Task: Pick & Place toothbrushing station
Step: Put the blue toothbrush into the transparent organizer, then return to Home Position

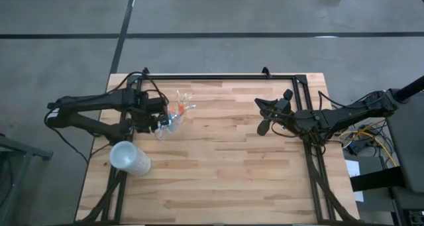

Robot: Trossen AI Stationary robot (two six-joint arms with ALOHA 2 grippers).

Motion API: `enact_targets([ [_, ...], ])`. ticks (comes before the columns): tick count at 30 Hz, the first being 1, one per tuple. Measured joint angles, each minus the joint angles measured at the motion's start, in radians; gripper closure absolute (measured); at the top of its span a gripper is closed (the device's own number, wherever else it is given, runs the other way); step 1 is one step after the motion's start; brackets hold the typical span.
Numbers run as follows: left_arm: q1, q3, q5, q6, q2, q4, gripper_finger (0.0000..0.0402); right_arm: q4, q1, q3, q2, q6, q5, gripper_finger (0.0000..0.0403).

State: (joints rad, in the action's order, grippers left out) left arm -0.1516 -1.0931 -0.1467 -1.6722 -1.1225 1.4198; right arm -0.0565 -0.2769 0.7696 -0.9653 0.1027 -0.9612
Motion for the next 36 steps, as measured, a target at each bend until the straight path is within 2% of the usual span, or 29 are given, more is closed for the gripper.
enact_targets([
  [9,-0.001,0.000,-0.002,-0.001,-0.004,-0.011,0.0292,0.000,0.000,0.000,0.000,0.000,0.000,0.0390],
  [17,-0.005,-0.024,0.000,0.037,-0.001,-0.022,0.0236,0.000,0.000,0.000,0.000,0.000,0.000,0.0390],
  [20,-0.008,-0.063,0.041,0.076,0.007,-0.022,0.0218,0.000,0.000,0.000,0.000,0.001,0.000,0.0390],
  [24,-0.008,-0.145,0.158,0.147,0.016,-0.021,0.0208,0.000,0.000,0.000,0.000,0.001,0.000,0.0390],
  [27,-0.004,-0.222,0.262,0.255,0.017,-0.043,0.0207,0.000,0.000,0.000,0.000,0.000,0.000,0.0390],
  [30,0.011,-0.283,0.331,0.448,0.017,-0.137,0.0206,0.000,0.000,0.000,0.000,0.000,0.000,0.0390],
  [36,0.103,-0.334,0.411,0.946,0.027,-0.473,0.0206,0.000,0.000,0.000,0.000,0.000,0.000,0.0390],
])
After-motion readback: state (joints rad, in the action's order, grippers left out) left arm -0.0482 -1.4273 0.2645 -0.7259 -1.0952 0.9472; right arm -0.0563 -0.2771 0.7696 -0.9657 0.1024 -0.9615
